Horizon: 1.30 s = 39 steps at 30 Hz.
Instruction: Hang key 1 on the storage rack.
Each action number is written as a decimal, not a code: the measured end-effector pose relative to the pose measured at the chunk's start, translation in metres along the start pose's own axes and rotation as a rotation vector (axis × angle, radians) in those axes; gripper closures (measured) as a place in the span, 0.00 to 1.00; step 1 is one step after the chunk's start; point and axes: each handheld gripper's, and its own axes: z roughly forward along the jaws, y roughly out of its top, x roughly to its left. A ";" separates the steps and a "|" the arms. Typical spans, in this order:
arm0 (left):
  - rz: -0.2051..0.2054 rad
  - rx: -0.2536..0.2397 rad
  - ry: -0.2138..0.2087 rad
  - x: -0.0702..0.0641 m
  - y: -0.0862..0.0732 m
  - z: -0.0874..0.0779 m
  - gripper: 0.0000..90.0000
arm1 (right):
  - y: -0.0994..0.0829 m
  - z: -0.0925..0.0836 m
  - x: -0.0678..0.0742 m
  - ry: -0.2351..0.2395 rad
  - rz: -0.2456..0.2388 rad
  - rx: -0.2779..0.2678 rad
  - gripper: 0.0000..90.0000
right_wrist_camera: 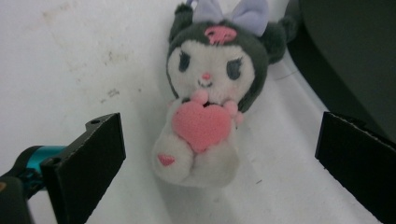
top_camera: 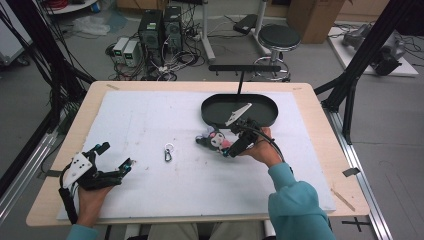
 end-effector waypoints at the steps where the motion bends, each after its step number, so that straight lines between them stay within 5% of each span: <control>1: -0.001 0.000 0.000 0.000 0.000 0.000 0.03 | 0.000 0.002 0.000 0.001 -0.005 0.006 0.01; 22: -0.003 0.000 0.002 0.000 0.000 0.000 0.03 | 0.005 0.023 0.003 0.033 0.019 0.136 0.07; 25: -0.002 0.001 0.002 0.000 0.000 0.000 0.03 | 0.005 0.024 0.003 0.039 0.001 0.162 0.21; 35: -0.003 0.001 0.001 0.000 0.000 0.000 0.03 | 0.005 0.026 0.002 0.054 0.018 0.185 0.30; 39: 0.000 0.003 0.000 0.000 0.000 0.000 0.03 | 0.005 0.025 0.001 0.050 0.015 0.185 0.41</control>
